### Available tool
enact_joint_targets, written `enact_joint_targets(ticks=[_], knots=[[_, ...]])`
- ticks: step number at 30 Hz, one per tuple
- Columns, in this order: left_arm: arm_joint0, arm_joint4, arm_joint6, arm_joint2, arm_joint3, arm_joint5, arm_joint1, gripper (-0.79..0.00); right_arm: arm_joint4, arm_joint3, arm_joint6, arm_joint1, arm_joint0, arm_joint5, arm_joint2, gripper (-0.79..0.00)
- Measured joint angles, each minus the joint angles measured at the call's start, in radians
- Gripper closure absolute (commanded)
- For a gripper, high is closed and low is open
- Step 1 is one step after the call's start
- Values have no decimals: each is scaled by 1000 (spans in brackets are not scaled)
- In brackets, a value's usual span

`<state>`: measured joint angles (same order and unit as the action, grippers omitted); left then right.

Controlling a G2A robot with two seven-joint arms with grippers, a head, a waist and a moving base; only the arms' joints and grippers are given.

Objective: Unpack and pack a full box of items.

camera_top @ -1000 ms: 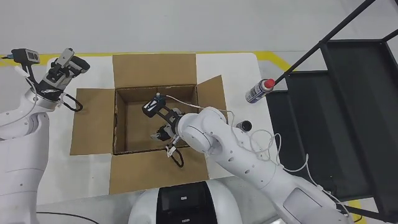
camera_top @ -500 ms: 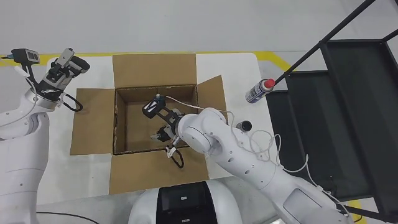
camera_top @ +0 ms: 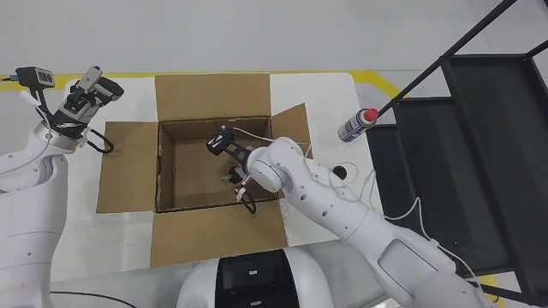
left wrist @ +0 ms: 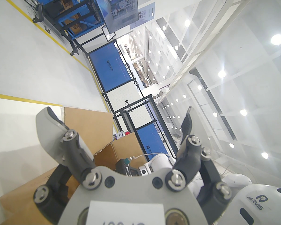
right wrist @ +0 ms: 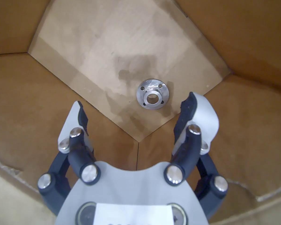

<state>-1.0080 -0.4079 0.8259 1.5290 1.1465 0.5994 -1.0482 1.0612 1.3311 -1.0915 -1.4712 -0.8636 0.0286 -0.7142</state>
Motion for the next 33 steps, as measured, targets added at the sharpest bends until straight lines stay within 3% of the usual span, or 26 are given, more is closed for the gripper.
enact_joint_targets(ticks=[8, 17, 23, 33], knots=[[0, 0, 0, 0, 0, 0, 0, -785, 3, -112, -9, -23, 52, -17, 28, -496], [0, 0, 0, 0, 0, 0, 0, -785, -8, -174, -19, -39, 58, -13, 39, -462], [0, 0, 0, 0, 0, 0, 0, -785, -15, -210, -22, -48, 64, 1, 39, -292], [0, 0, 0, 0, 0, 0, 0, -785, -35, -270, -8, -66, 81, -7, 42, -366]])
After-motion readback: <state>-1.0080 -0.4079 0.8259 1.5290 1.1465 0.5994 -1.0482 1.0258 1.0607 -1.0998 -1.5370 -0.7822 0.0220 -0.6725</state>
